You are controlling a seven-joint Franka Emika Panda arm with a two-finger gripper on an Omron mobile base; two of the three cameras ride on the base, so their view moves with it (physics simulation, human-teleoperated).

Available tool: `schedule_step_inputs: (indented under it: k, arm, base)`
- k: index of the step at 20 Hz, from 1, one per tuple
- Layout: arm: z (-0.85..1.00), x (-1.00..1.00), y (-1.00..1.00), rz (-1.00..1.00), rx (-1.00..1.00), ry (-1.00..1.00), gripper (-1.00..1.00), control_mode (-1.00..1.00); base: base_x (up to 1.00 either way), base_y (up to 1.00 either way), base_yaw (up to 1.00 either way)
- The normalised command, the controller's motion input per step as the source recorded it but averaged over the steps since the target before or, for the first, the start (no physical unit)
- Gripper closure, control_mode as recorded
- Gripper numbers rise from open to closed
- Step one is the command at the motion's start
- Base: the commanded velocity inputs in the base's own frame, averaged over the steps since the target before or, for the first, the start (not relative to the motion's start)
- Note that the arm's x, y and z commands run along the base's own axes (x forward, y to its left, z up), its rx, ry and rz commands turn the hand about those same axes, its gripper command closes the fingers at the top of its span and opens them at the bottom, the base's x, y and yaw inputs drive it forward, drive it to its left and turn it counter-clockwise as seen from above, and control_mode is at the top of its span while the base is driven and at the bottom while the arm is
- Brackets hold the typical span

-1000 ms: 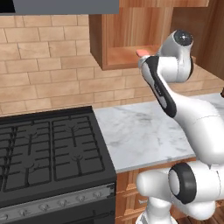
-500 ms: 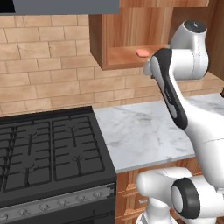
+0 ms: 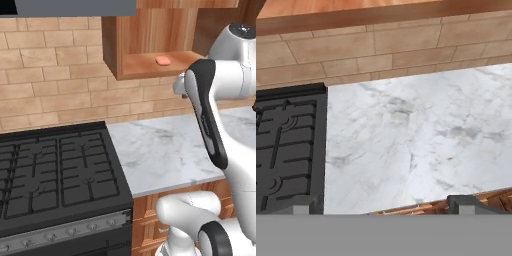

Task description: Pick up the bar soap and bar soap from the sink, and place them back in the cabinet, and close the cabinet door.

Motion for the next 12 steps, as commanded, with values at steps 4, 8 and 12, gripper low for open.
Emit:
schedule_step_inputs:
  k: [4, 8, 12]
  arm:
    - [0.0, -0.42, -0.07, 0.0, 0.0, 0.0, -1.0, -1.0]
    - [0.0, -0.35, -0.07, 0.0, 0.0, 0.0, -1.0, -1.0]
    - [0.0, -0.38, -0.03, 0.0, 0.0, 0.0, -1.0, -1.0]
  base:
    - [0.0, 0.0, 0.0]
    - [0.0, 0.0, 0.0]
    - [0.0, 0.0, 0.0]
